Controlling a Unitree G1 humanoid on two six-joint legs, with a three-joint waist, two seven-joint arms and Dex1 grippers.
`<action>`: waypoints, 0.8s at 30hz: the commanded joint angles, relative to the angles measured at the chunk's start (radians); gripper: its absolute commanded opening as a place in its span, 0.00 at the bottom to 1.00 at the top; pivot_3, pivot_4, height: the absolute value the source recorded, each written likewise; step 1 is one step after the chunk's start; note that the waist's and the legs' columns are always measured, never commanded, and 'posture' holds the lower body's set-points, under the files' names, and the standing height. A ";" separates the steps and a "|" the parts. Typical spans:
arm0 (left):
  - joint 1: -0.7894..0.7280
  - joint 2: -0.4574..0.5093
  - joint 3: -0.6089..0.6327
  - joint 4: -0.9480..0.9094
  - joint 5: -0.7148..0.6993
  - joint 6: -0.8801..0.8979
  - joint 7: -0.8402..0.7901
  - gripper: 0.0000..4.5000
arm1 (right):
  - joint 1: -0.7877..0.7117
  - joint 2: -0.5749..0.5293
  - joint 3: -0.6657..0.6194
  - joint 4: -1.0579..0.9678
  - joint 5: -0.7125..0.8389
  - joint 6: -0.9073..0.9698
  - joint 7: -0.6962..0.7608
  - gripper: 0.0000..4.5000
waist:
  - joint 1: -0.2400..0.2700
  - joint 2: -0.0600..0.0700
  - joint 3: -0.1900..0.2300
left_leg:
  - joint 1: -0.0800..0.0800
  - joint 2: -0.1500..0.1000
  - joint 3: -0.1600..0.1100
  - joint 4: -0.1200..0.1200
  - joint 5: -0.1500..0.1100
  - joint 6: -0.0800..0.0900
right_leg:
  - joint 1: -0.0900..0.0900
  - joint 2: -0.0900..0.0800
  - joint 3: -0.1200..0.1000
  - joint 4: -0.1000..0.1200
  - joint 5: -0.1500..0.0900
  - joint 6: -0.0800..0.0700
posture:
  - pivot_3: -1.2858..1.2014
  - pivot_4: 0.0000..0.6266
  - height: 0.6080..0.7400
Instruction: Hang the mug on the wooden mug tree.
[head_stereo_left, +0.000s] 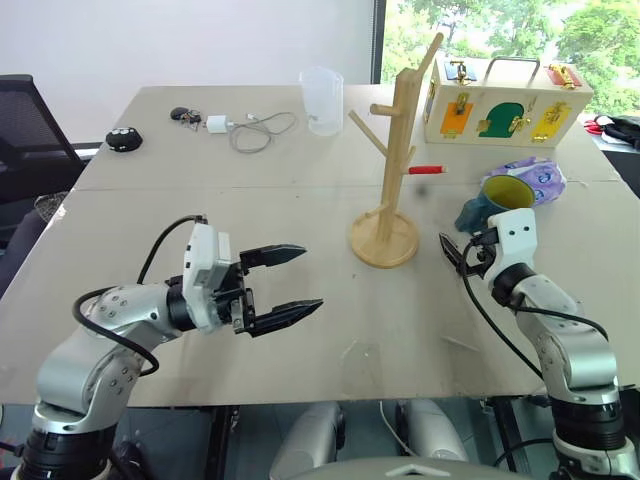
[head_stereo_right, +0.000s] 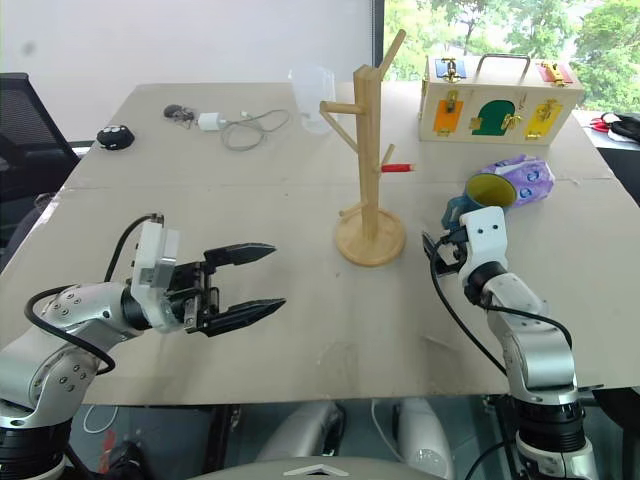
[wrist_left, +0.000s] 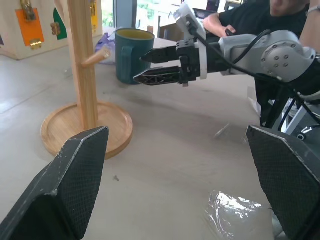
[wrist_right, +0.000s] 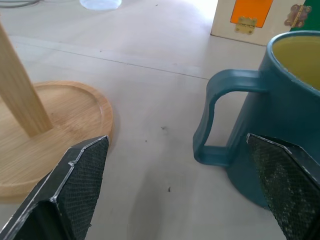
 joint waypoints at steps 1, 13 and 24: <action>0.025 0.021 0.077 -0.055 -0.060 -0.001 -0.004 1.00 | -0.043 0.009 -0.007 0.032 -0.007 -0.026 -0.010 0.99 | -0.002 0.000 0.000 | 0.000 0.000 0.000 0.000 0.000 0.000 | 0.000 0.000 0.000 0.000 0.000 0.000 | 0.52 0.24 1.00; 0.151 0.034 0.199 -0.159 -0.156 0.021 0.048 1.00 | -0.126 0.045 0.007 0.170 -0.030 -0.101 -0.003 0.99 | -0.004 0.001 0.001 | 0.000 0.000 0.000 0.000 0.000 0.000 | 0.000 0.000 0.000 0.000 0.000 0.000 | 0.52 0.24 1.00; 0.162 0.045 0.225 -0.194 -0.224 0.051 0.126 1.00 | -0.196 0.072 -0.001 0.296 -0.047 -0.160 -0.021 0.59 | -0.004 0.001 0.001 | 0.000 0.000 0.000 0.000 0.000 0.000 | 0.000 0.000 0.000 0.000 0.000 0.000 | 0.52 0.24 1.00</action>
